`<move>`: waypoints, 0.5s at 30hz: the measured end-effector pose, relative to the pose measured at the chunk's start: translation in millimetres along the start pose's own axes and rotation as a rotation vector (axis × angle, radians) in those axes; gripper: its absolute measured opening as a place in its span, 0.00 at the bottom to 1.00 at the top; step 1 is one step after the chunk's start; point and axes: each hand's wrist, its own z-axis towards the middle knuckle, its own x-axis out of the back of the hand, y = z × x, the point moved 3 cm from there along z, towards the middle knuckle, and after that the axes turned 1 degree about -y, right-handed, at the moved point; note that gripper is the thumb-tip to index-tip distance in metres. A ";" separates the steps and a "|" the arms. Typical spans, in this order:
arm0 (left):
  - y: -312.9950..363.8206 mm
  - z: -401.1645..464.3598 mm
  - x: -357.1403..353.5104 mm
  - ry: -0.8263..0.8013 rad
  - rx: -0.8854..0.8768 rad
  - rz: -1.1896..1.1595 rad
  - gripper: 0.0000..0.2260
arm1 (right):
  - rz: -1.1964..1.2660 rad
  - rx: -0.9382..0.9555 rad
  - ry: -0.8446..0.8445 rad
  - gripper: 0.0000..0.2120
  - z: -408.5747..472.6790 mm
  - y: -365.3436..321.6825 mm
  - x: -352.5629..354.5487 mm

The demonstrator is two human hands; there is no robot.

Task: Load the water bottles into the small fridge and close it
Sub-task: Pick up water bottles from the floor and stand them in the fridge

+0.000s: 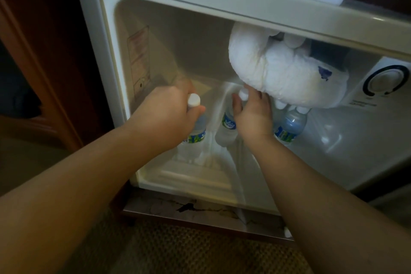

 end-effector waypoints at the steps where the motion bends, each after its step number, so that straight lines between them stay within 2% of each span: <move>1: 0.2 0.8 -1.1 -0.004 0.008 0.000 0.12 | 0.021 -0.052 -0.081 0.23 1.8 1.7 0.6; 3: 1.3 1.3 -3.8 -0.011 0.013 -0.001 0.11 | 0.041 -0.160 -0.222 0.24 8.7 7.1 0.6; 5: 2.9 2.3 -6.1 -0.013 0.000 -0.011 0.12 | 0.060 -0.206 -0.270 0.24 14.9 11.3 -0.2; 11: 6.9 5.3 -8.1 -0.023 -0.008 -0.034 0.12 | 0.016 -0.208 -0.256 0.25 18.1 13.8 0.6; 15: 8.5 6.4 -11.1 -0.020 -0.022 -0.046 0.11 | 0.085 -0.237 -0.206 0.26 17.0 14.1 10.2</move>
